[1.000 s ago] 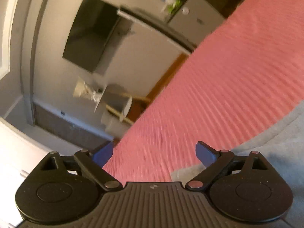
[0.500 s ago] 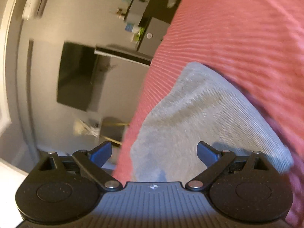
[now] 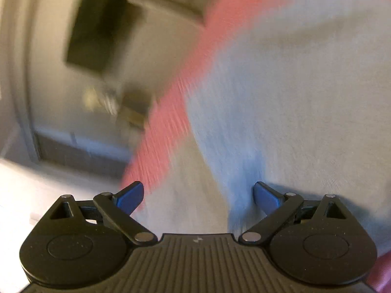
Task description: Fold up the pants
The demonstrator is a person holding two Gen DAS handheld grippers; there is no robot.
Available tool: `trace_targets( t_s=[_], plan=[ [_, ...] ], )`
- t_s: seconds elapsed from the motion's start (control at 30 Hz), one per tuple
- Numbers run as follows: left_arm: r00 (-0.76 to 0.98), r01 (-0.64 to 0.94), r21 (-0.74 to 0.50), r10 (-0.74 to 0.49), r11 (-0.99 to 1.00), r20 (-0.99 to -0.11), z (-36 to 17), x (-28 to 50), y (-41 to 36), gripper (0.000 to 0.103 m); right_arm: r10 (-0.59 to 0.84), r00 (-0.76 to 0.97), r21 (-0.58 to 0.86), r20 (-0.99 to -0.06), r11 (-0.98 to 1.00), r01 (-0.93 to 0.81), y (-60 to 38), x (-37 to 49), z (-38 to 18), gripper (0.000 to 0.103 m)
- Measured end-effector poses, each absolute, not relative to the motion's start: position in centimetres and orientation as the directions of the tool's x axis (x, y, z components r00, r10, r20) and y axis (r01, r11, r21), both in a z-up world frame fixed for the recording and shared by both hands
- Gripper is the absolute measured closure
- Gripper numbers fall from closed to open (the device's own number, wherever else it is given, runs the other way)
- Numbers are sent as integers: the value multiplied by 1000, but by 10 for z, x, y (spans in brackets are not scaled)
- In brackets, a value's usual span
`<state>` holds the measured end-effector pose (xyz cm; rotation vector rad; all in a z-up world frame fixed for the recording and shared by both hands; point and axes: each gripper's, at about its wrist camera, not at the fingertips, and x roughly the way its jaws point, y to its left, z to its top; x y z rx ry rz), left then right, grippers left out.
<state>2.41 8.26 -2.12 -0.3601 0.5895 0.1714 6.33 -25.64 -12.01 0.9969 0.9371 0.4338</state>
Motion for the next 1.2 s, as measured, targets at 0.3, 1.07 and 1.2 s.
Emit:
trace_targets(
  t_s=[0.3,1.07,1.2],
  plan=[
    [785,-167,-277,-43,946,-619,-32,33,74,3,526,690,798,-497,589,125,-308,-12,-93,6],
    [548,142,-443,-443,885,-709,-48,103,-66,8,420,814,901,-400,343,266,-410,-61,-142,6],
    [482,139,-514,-512,846,-711,-63,116,-88,13,452,845,950,-286,247,190,-431,-64,-149,6]
  ],
)
